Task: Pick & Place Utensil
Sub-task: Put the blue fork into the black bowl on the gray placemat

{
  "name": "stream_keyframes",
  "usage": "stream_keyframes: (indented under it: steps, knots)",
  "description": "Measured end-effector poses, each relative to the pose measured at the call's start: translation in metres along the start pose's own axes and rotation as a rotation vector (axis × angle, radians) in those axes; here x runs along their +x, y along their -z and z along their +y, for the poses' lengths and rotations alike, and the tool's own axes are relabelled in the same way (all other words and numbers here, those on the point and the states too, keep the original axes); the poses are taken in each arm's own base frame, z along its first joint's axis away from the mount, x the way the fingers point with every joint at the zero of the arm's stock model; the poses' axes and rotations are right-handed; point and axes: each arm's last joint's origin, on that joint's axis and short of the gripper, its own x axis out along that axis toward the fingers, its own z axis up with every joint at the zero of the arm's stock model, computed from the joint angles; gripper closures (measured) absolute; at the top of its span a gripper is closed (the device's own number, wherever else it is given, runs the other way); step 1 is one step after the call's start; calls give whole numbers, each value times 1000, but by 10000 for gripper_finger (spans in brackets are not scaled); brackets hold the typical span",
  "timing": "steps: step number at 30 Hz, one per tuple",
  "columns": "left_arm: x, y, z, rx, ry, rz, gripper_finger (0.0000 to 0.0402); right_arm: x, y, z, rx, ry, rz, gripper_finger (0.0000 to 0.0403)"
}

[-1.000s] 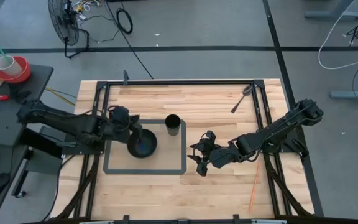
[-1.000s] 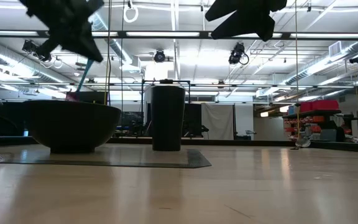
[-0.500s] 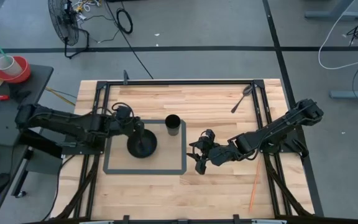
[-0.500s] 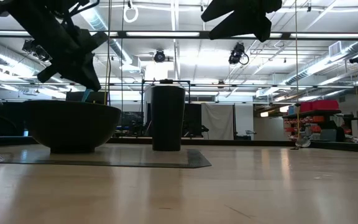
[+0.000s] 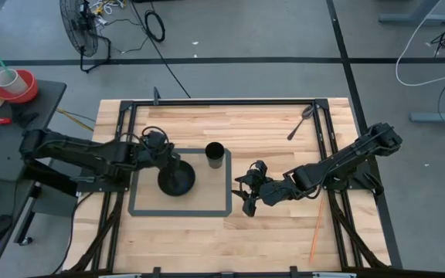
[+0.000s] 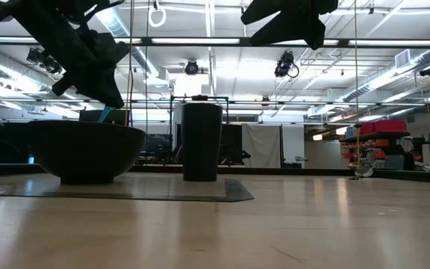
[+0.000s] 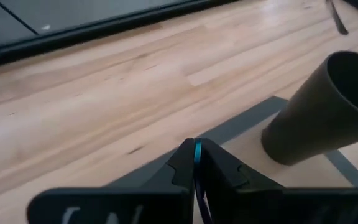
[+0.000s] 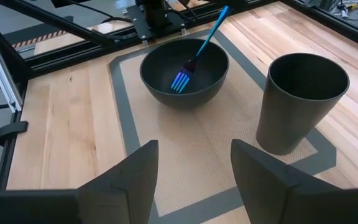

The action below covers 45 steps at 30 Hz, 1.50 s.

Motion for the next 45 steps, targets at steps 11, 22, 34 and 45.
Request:
stream_keyframes:
  steps: [11,22,34,45]
  knots:
    - [2,4,-4,6,-13,-8,372,1,-2,-2,-13,3,-9,198]
    - [23,18,-12,66,-111,-13,343,3,-4,-4,-2,6,-17,198]
    - [23,18,-12,101,-109,-2,284,5,-5,-7,-21,27,-15,198]
    - [-3,6,6,130,-36,57,241,21,-3,-62,41,318,141,198]
